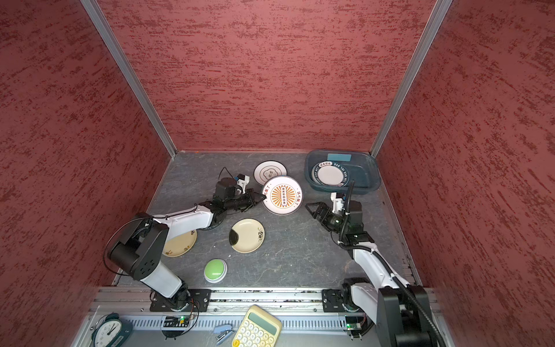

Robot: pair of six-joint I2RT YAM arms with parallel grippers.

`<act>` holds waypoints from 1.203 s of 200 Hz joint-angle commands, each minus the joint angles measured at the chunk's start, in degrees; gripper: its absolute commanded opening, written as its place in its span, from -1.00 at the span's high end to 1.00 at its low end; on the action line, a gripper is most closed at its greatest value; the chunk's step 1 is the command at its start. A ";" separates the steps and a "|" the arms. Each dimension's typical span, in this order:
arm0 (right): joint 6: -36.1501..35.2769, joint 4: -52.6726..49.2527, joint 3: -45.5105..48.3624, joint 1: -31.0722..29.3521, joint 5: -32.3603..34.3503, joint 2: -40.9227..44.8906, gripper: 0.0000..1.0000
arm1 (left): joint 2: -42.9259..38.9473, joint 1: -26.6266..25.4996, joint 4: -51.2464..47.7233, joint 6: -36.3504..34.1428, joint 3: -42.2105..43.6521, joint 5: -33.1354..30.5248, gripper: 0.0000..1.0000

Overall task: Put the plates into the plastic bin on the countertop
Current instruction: 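Tilt the sunburst plate up with the left gripper while the right gripper approaches its rim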

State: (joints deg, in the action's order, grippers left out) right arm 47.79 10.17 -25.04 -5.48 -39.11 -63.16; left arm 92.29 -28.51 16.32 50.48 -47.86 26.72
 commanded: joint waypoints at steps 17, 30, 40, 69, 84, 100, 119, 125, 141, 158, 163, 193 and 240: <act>2.82 7.66 -5.62 -5.34 1.89 -8.87 -0.78 | -2.79 0.84 1.97 -1.67 2.69 0.90 1.00; 2.92 8.20 -7.44 -7.27 2.62 -11.11 -0.66 | -3.30 1.17 2.64 -1.70 3.53 1.66 1.00; 2.46 7.50 -8.84 -8.25 3.60 -12.52 -0.56 | -3.73 1.49 2.62 -1.97 3.74 2.18 1.00; 1.60 6.79 -9.84 -9.33 6.92 -14.45 -0.14 | -5.22 2.16 2.32 -2.14 4.68 2.90 1.00; 1.59 7.61 -9.57 -9.55 8.09 -14.84 0.16 | -5.86 2.32 2.40 -2.56 5.63 2.62 1.00; 1.38 7.80 -9.77 -9.63 8.61 -15.54 0.26 | -6.49 2.67 4.62 -2.59 7.72 2.10 1.00; 1.79 8.60 -9.79 -9.88 8.62 -16.55 0.42 | -6.82 3.28 6.74 -2.58 9.07 2.89 1.00; 1.98 8.93 -9.69 -10.03 8.60 -16.71 0.44 | -6.67 3.37 6.66 -2.71 9.10 3.23 1.00; 2.09 9.60 -9.88 -10.81 8.72 -17.34 0.44 | -5.95 3.57 7.55 -2.54 9.33 4.30 1.00; 1.86 8.79 -10.56 -11.75 9.41 -18.22 0.44 | -5.03 3.67 9.42 -1.62 9.83 5.81 1.00; 1.67 8.37 -10.79 -12.04 9.70 -18.46 0.44 | -4.79 3.66 10.03 -1.21 10.09 6.18 1.00; 1.20 6.24 -11.48 -13.22 11.18 -19.11 0.68 | -3.30 3.72 12.74 0.05 10.29 7.22 1.00; 0.74 4.47 -11.34 -13.40 13.07 -18.30 1.00 | -1.11 3.73 12.68 0.57 8.75 8.61 1.00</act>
State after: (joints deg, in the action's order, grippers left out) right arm 48.75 16.23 -35.09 -18.57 -29.41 -81.87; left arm 90.61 -24.36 24.21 51.72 -37.41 32.58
